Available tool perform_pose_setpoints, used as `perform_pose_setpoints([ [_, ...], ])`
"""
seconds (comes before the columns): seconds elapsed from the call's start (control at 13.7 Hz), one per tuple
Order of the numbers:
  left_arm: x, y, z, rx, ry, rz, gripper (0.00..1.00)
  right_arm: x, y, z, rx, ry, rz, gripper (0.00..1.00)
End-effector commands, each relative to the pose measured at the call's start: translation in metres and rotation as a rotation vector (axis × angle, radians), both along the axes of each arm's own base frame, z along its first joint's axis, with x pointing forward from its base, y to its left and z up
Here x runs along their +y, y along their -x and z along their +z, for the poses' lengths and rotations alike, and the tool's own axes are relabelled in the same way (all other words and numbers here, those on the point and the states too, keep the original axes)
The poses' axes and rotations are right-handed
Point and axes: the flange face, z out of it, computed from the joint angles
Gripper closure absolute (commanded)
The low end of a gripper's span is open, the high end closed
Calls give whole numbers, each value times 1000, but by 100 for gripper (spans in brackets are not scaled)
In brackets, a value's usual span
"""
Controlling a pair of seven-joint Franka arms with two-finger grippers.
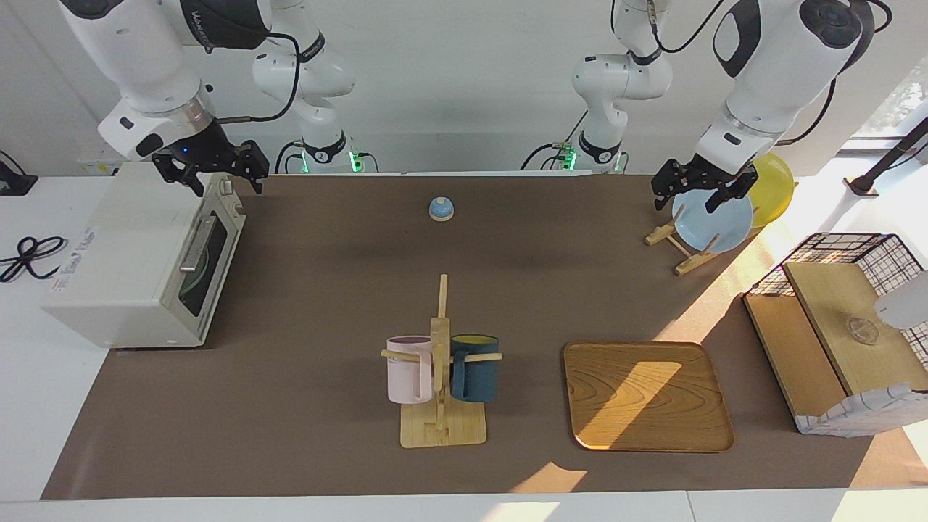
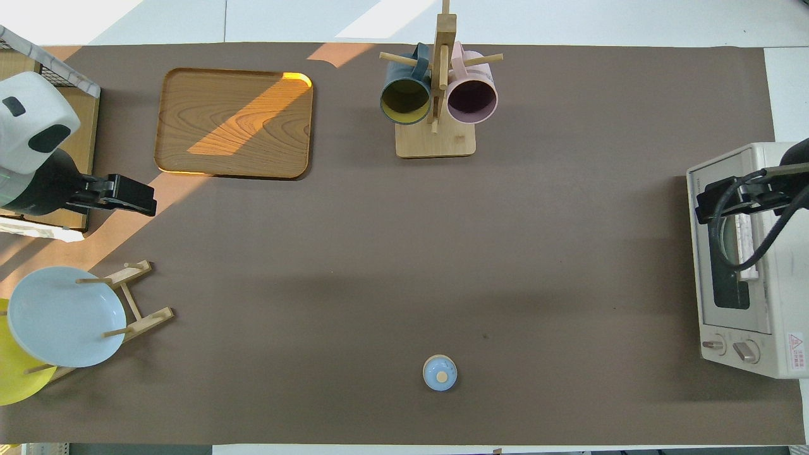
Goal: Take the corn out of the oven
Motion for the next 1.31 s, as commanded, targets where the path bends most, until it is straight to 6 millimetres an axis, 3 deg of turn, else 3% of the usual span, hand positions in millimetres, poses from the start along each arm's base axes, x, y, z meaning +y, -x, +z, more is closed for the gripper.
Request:
perform_pose_setpoints([
  [0.0, 5, 3, 4, -17, -12, -3, 0, -1, 4, 1, -16, -27, -15, 0],
  [0.44, 5, 3, 4, -17, -11, -3, 0, -4, 7, -9, -20, -26, -10, 0],
  [0.51, 5, 3, 4, -17, -12, -3, 0, -10, 9, -15, -27, -28, 1, 22],
  [0.58, 4, 3, 4, -17, -12, -4, 0, -15, 11, -24, -49, -31, 25, 72],
  [0.66, 4, 3, 4, -18, -12, -4, 0, -17, 14, -37, -72, -29, 39, 100],
  [0.95, 4, 3, 4, -17, -12, -4, 0, -31, 27, -105, -104, 43, 58, 100],
  [1.24, 5, 3, 4, -17, -12, -3, 0, -44, 18, -128, -46, 193, 138, 100],
])
